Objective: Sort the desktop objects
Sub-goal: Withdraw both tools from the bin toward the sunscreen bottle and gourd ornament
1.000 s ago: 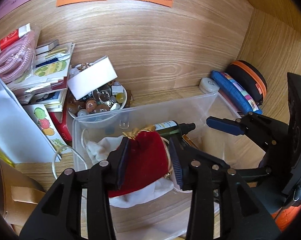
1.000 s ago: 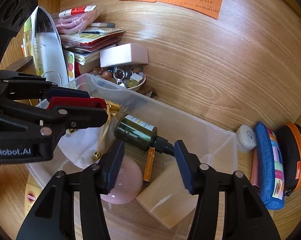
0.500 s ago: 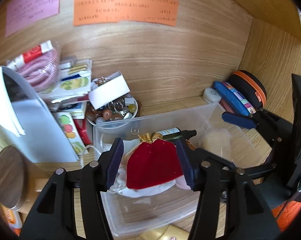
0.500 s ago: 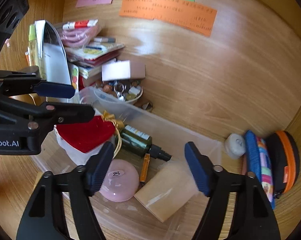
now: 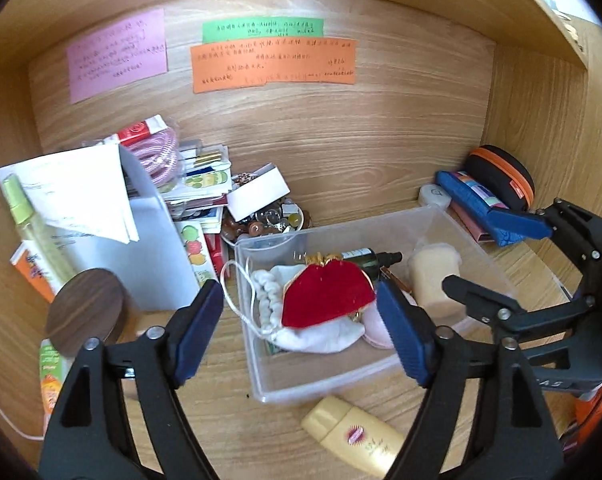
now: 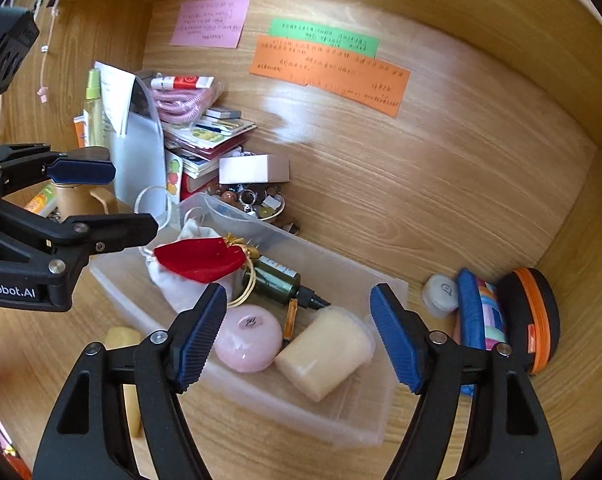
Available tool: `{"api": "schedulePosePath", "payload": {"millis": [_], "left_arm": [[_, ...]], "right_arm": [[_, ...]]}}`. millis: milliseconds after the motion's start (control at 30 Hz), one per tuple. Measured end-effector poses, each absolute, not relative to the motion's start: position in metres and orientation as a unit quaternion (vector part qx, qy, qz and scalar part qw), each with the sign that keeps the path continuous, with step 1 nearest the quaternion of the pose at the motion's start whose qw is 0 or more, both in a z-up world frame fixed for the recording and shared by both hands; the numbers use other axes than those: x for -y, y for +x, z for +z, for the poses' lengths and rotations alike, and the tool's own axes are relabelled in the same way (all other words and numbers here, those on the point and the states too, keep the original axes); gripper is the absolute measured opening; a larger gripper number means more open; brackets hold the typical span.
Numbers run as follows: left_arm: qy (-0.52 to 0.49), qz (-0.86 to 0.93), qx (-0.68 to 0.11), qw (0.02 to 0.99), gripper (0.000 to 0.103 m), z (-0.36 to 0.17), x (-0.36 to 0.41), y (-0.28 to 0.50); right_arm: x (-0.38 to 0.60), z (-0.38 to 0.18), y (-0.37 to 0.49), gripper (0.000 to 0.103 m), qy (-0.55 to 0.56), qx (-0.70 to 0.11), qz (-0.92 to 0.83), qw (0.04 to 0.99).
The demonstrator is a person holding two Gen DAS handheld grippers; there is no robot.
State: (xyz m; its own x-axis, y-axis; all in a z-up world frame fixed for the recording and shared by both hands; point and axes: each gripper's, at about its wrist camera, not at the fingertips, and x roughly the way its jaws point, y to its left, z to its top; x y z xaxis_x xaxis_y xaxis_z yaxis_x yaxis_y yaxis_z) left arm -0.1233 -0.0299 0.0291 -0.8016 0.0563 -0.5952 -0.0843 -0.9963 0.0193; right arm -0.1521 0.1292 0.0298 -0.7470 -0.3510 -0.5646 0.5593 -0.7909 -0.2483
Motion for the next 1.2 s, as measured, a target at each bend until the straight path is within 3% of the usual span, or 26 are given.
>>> {"api": "schedulePosePath", "payload": {"millis": [400,1200], "left_arm": [[-0.299,0.953,-0.044,0.014,0.093,0.02,0.023,-0.064],[-0.356,0.935,-0.006,-0.006,0.093,-0.05,0.024,0.016]], "right_arm": [[-0.143,0.023,-0.097,0.078,0.248,-0.196,-0.916,0.246],[-0.151,-0.057,0.009,0.075,0.315,-0.137,-0.887,0.307]]}}
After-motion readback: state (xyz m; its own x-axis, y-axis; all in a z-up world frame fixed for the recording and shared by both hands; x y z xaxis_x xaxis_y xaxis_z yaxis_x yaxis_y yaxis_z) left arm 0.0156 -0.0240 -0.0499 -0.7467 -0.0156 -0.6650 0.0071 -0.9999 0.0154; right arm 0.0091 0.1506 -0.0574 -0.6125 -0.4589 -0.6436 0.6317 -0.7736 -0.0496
